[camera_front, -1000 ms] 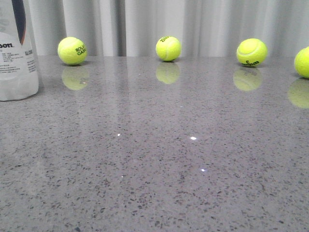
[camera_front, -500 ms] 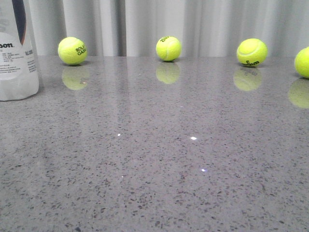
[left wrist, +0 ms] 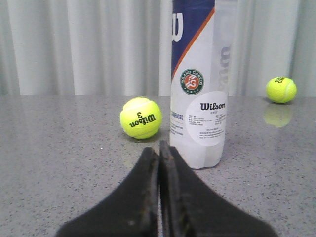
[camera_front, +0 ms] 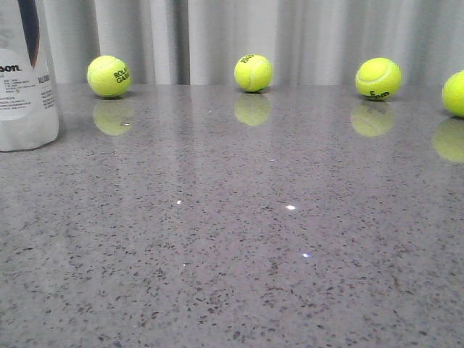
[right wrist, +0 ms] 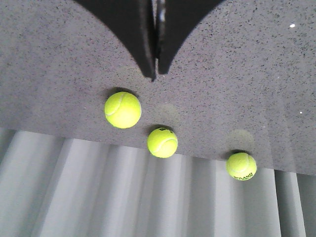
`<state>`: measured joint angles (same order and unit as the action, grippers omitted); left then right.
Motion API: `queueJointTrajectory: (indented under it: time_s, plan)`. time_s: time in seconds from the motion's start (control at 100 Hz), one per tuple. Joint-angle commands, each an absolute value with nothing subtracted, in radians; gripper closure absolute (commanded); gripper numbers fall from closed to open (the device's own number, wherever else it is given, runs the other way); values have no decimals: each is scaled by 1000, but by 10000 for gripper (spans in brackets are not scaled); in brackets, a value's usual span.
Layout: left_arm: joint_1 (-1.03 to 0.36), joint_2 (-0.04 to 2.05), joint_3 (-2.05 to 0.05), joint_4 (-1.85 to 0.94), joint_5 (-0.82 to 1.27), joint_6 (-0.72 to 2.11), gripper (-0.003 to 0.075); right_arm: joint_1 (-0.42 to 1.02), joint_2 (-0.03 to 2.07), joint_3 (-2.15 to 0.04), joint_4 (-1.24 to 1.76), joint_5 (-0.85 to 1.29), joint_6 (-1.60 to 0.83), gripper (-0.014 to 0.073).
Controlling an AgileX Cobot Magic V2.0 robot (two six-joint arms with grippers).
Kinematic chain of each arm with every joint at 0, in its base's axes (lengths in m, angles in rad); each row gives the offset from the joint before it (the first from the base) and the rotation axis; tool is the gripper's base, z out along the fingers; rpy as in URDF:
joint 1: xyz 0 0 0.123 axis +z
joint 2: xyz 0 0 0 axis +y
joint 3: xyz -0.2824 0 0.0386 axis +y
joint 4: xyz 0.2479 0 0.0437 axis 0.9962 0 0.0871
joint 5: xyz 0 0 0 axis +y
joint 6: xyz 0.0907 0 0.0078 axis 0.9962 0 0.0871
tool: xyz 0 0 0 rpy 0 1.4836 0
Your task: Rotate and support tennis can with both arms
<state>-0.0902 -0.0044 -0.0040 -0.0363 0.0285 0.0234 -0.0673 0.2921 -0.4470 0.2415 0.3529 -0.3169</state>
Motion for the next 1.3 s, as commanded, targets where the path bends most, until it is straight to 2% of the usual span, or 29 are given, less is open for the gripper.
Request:
queueJointTrajectory:
  time_s: [0.0, 1.29]
  plan:
    - [-71, -45, 25, -29, -29, 10, 741, -73, 299, -472, 247, 272, -318, 660]
    - [-59, -45, 43, 19, -25, -42, 741, -73, 299, -472, 243, 271, -318, 660]
